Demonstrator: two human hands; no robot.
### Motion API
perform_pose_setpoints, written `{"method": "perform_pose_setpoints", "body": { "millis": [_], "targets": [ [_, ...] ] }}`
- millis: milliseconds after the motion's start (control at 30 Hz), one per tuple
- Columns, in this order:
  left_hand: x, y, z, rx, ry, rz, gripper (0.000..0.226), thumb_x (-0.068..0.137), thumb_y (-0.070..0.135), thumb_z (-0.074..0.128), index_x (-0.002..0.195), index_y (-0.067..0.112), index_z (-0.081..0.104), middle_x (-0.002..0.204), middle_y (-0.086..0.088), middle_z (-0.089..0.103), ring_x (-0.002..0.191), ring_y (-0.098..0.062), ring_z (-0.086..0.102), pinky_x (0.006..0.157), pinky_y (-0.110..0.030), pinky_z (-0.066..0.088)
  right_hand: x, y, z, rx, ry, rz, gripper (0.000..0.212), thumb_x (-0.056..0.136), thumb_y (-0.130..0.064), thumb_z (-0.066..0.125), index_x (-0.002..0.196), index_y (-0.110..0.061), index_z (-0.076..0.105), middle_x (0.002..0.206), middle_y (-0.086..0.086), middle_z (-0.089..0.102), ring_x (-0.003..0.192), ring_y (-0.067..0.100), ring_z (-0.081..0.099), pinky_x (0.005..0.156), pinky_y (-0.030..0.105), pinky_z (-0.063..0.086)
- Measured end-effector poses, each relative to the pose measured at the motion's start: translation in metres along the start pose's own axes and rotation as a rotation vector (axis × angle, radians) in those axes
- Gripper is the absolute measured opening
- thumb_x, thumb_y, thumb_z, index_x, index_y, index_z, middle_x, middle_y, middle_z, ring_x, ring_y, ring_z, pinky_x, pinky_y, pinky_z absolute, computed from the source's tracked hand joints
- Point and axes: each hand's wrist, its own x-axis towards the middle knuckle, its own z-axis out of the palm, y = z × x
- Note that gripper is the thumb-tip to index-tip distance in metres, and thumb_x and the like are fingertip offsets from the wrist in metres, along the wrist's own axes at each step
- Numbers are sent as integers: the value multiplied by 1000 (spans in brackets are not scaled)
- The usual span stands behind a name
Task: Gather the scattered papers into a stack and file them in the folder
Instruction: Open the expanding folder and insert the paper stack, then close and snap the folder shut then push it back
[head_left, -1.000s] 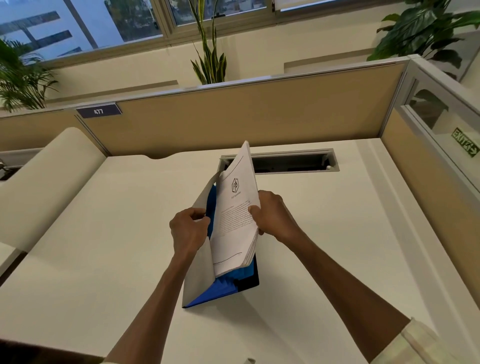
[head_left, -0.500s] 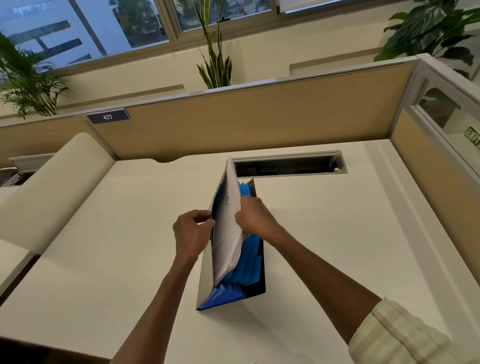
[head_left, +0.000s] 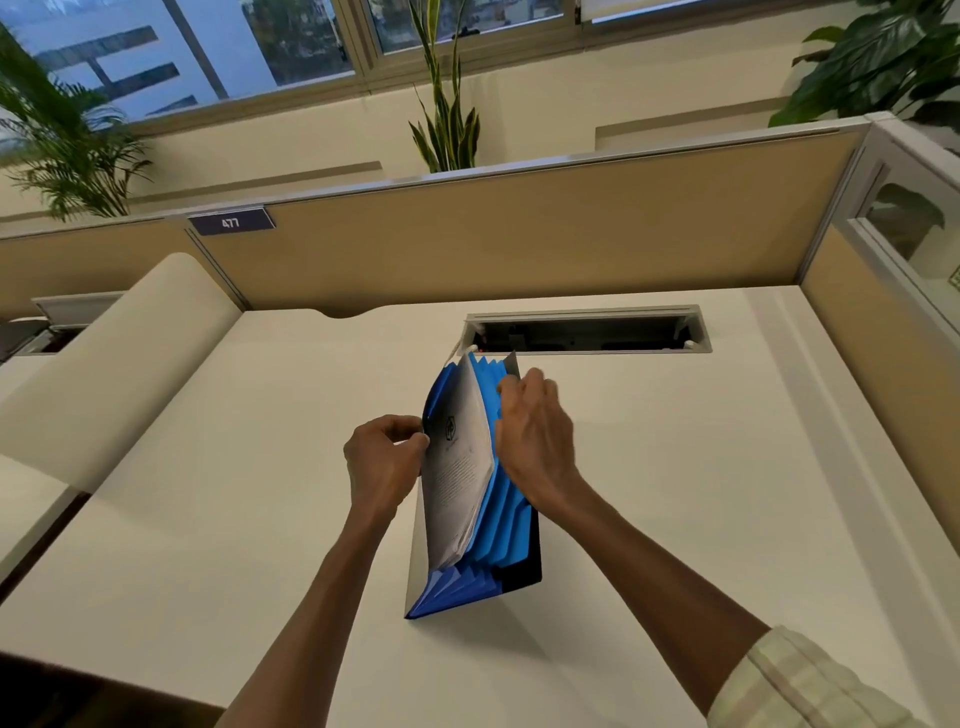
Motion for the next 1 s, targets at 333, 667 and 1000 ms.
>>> {"method": "perform_pose_setpoints", "body": {
  "millis": [333, 667, 1000],
  "targets": [
    [-8, 5, 28, 133, -19, 88, 20, 84, 18, 72, 103, 16, 76, 100, 1, 75, 85, -17, 69, 83, -39, 60, -14, 74, 15, 316, -210, 413, 9, 86, -3, 62, 91, -2, 70, 84, 10, 70, 74, 23, 67, 71, 37, 60],
    [-45, -34, 93, 426, -299, 224, 34, 91, 39, 64, 116, 16, 69, 107, -1, 74, 90, -16, 68, 79, -28, 54, -32, 91, 38, 521, -252, 580, 19, 90, -10, 62, 71, -15, 58, 81, 8, 70, 63, 14, 70, 59, 20, 55],
    [-51, -98, 89, 815, -631, 317, 40, 89, 34, 64, 125, 17, 61, 135, -4, 56, 115, -25, 58, 97, -33, 48, -54, 84, 70, 401, -286, 411, 31, 86, -4, 57, 58, 4, 46, 56, 18, 48, 51, 27, 43, 52, 31, 30]
  ]
}}
